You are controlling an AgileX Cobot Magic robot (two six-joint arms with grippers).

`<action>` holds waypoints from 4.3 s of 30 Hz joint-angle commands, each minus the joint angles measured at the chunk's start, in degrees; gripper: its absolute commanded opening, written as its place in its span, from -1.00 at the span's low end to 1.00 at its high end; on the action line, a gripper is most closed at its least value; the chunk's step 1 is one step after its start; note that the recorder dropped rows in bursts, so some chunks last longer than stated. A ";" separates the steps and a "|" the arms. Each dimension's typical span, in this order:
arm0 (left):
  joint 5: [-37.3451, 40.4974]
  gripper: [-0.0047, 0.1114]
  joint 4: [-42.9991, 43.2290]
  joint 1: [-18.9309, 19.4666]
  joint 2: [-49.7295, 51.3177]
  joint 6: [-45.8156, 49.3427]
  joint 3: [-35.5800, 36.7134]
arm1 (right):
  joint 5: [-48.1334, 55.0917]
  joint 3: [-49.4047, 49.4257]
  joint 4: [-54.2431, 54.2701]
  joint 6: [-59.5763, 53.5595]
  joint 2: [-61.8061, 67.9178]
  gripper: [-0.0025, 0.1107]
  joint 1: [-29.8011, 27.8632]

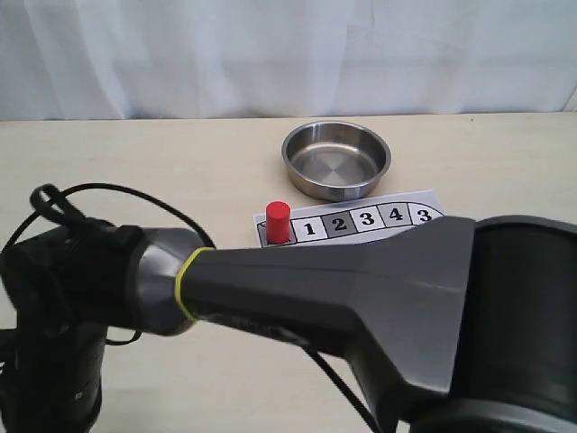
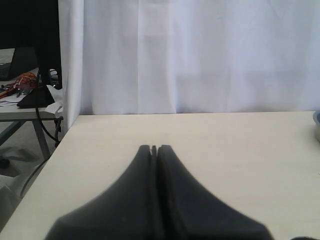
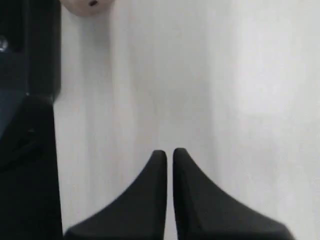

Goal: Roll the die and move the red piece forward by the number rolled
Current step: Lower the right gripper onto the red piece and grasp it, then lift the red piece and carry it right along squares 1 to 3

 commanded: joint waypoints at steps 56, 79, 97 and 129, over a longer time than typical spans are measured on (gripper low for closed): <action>-0.63 -0.92 0.01 -0.01 -0.06 -0.12 -0.30 | -8.96 -1.05 -19.86 28.20 1.44 0.07 -33.73; -0.63 -0.92 -0.09 -0.01 -0.06 -0.12 -0.30 | -5.35 -1.43 -23.07 28.80 -3.25 -0.88 -36.67; -0.63 -0.92 -0.09 -0.01 -0.06 -0.12 -0.30 | -4.15 -1.04 -18.44 29.29 2.69 -0.88 -39.11; -0.63 -0.92 -0.09 -0.01 -0.06 -0.12 -0.30 | -3.28 -1.04 -17.19 28.75 2.02 -0.88 -44.28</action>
